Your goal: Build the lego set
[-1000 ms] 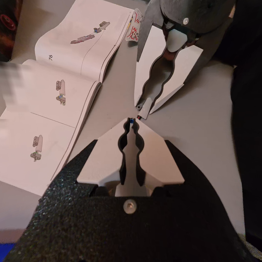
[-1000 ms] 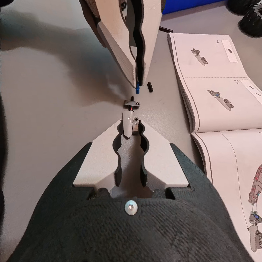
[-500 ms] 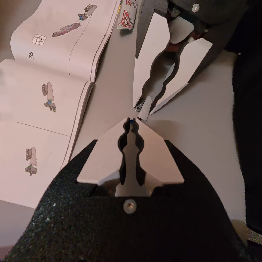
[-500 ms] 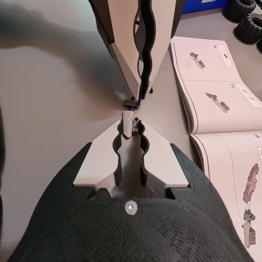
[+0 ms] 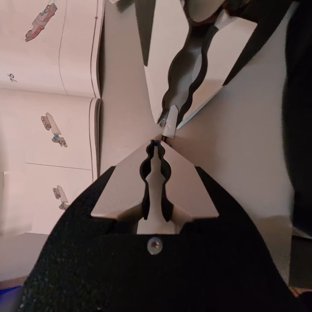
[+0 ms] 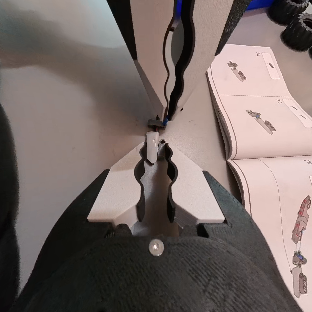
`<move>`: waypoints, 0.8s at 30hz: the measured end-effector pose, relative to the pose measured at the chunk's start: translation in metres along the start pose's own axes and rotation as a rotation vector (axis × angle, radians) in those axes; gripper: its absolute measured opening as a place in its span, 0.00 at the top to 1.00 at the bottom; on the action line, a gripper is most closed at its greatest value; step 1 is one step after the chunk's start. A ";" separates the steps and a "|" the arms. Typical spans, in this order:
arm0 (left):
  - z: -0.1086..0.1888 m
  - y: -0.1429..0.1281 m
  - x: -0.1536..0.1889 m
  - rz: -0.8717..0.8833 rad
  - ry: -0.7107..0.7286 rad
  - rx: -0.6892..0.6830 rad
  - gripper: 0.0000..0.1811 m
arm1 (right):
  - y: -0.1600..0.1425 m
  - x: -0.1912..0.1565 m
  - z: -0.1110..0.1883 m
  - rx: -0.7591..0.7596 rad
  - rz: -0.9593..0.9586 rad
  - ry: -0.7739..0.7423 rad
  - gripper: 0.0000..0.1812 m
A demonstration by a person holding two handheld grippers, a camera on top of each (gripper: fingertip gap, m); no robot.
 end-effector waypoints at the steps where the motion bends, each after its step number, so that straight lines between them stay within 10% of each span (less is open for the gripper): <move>1: 0.000 0.000 0.000 -0.027 -0.004 -0.012 1.00 | 0.000 0.000 0.000 -0.001 -0.002 0.002 0.89; 13: -0.003 0.010 -0.008 -0.298 -0.136 -0.205 1.00 | 0.000 0.002 -0.001 -0.007 -0.023 0.022 0.89; 24: -0.004 0.012 -0.006 -0.192 -0.112 -0.218 1.00 | 0.000 0.002 -0.001 -0.008 -0.028 0.026 0.89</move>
Point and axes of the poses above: each gripper's, where its closed fingertips meet, z back along the fingers, y out of its top, x = y × z across the jaws, the point moved 8 cm from there along z, back along the fingers, and after that the axes turned 12 degrees about -y, right-handed, at the moved point
